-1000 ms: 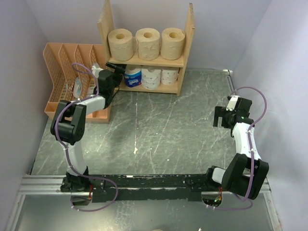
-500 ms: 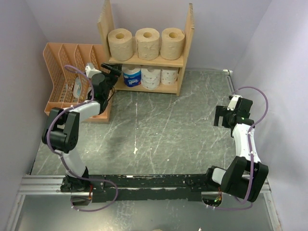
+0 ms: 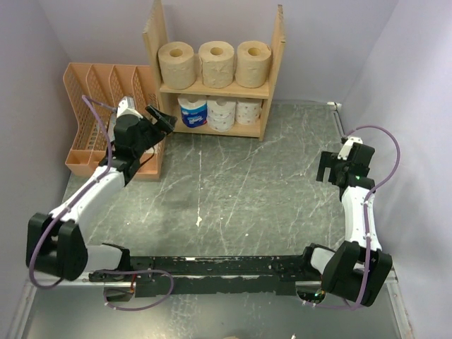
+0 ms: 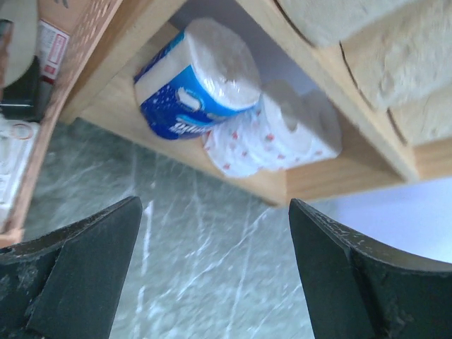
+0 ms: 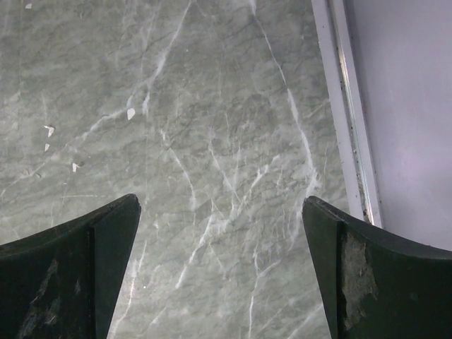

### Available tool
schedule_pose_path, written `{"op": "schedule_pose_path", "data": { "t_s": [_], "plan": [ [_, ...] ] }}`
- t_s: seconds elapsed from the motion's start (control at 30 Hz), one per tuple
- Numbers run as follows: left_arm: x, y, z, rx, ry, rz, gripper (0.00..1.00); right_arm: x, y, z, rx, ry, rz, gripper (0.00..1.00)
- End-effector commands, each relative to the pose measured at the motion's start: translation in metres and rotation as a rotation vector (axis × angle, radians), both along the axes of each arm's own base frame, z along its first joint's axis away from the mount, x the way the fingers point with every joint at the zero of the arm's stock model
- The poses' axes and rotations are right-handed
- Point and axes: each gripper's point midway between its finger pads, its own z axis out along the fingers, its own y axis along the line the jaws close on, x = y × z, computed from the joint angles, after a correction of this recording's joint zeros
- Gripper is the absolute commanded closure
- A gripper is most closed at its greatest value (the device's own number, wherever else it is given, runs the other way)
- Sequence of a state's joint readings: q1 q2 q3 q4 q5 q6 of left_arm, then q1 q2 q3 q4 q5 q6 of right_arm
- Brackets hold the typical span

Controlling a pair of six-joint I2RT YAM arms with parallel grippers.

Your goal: Place and organize the paper towels onto the shelf

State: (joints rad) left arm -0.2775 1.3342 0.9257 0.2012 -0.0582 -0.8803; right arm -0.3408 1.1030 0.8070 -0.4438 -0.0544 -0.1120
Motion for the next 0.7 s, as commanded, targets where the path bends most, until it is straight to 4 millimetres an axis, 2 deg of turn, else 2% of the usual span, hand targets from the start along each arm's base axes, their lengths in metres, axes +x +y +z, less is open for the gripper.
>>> {"op": "schedule_pose_path", "data": {
  "t_s": [0.0,0.1,0.27,0.47,0.67],
  "plan": [
    [-0.05,0.01,-0.002,0.269,0.033,-0.135,0.04,0.001,-0.001,0.003,0.001,-0.029,-0.019,0.0],
    [-0.076,0.02,0.004,0.346,0.012,-0.163,0.04,0.001,0.0,0.011,0.003,-0.062,-0.025,0.0],
    [-0.106,0.041,-0.014,0.45,0.05,-0.153,0.04,0.001,0.002,0.025,0.004,-0.129,-0.038,0.0],
    [-0.121,0.071,-0.033,0.532,0.057,-0.084,0.04,0.001,0.005,0.024,0.012,-0.124,-0.017,0.0],
    [-0.122,0.102,-0.02,0.506,0.04,0.025,0.04,0.001,0.009,0.025,0.01,-0.12,0.011,0.0]
  ]
}}
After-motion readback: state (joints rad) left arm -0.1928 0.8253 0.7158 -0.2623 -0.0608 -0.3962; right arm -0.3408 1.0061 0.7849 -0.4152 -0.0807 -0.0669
